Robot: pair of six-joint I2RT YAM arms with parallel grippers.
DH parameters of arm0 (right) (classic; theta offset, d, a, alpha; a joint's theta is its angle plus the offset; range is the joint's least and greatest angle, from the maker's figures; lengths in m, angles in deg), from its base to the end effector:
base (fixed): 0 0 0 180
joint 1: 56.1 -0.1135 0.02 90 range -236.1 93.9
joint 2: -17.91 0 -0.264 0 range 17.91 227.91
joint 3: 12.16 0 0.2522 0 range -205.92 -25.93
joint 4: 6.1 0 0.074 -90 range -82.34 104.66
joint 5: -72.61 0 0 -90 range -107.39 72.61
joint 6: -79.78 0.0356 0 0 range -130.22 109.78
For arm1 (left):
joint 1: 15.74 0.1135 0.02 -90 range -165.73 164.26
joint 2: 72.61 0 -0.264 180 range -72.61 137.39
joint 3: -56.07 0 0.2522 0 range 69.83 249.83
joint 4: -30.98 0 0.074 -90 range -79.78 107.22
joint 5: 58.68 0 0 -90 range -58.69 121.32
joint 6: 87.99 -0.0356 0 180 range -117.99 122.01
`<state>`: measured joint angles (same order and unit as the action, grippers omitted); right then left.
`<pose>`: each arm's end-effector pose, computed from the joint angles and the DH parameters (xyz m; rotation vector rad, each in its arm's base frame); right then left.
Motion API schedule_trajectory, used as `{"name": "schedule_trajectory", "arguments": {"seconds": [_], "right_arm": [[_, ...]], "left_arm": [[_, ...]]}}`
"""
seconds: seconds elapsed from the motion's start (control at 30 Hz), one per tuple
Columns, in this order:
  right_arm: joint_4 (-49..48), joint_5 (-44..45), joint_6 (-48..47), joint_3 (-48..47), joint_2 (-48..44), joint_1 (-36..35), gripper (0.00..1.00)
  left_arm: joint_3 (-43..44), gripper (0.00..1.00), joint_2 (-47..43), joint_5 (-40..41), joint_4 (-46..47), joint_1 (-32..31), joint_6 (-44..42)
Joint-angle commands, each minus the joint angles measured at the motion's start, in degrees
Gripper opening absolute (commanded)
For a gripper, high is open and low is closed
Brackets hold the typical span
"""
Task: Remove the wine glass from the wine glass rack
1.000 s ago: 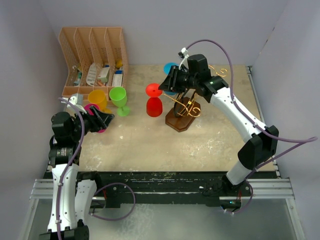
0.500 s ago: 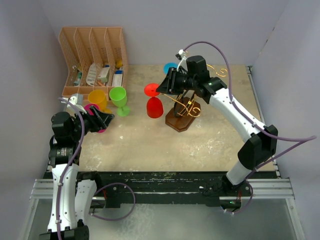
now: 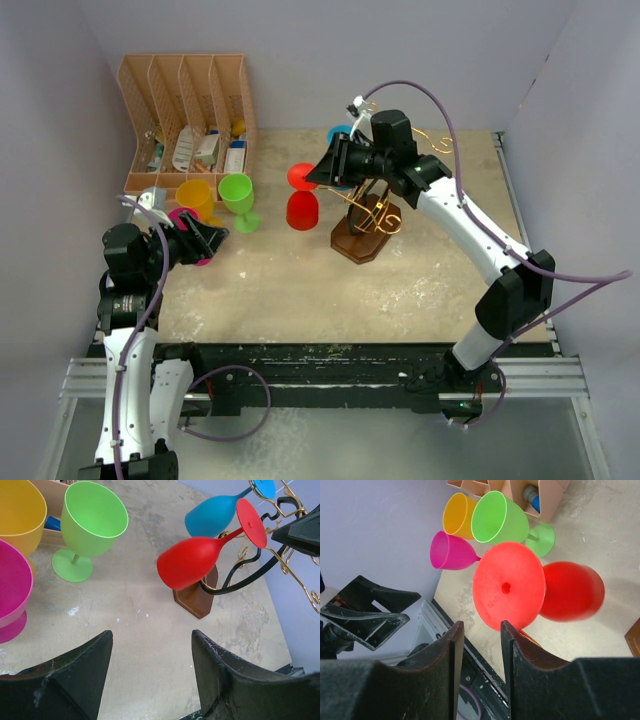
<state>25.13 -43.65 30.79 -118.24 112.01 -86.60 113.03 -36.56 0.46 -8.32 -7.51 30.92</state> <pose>0.3242 0.2093 0.3943 -0.1509 2.0801 1.2431 0.1425 0.0022 0.3259 -0.2436 1.8988 -0.7529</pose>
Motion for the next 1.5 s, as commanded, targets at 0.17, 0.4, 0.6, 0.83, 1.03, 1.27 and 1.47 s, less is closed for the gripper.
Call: {"name": "schedule_trajectory", "arguments": {"seconds": [0.17,0.4,0.6,0.83,1.03,1.27,1.47], "right_arm": [[-4.3,-0.2,1.8,-0.3,0.4,-0.6,0.38],[-2.5,9.2,0.9,1.2,-4.7,-0.6,0.37],[4.3,17.0,-0.7,0.5,-7.3,-0.6,0.37],[5.6,14.9,-2.1,0.7,-5.6,-0.6,0.37],[3.4,9.9,-2.1,0.8,-2.9,-0.6,0.37],[1.6,8.7,-1.8,1.0,-2.3,-0.6,0.37],[-1.0,7.0,-0.9,1.3,-2.2,-0.6,0.37]], "left_arm": [[-0.1,0.68,-0.1,-0.1,1.9,0.1,-0.5],[-0.2,0.68,-0.1,-0.1,1.9,0.0,-0.5],[-0.1,0.68,0.0,-0.3,2.0,0.1,-0.5],[-0.1,0.68,-0.2,-0.3,2.0,0.1,-0.5],[-0.1,0.68,0.0,-0.2,1.9,0.1,-0.5],[-0.1,0.68,0.1,-0.1,1.9,0.1,-0.5],[-0.1,0.68,0.1,-0.1,1.9,0.1,-0.5]]}}
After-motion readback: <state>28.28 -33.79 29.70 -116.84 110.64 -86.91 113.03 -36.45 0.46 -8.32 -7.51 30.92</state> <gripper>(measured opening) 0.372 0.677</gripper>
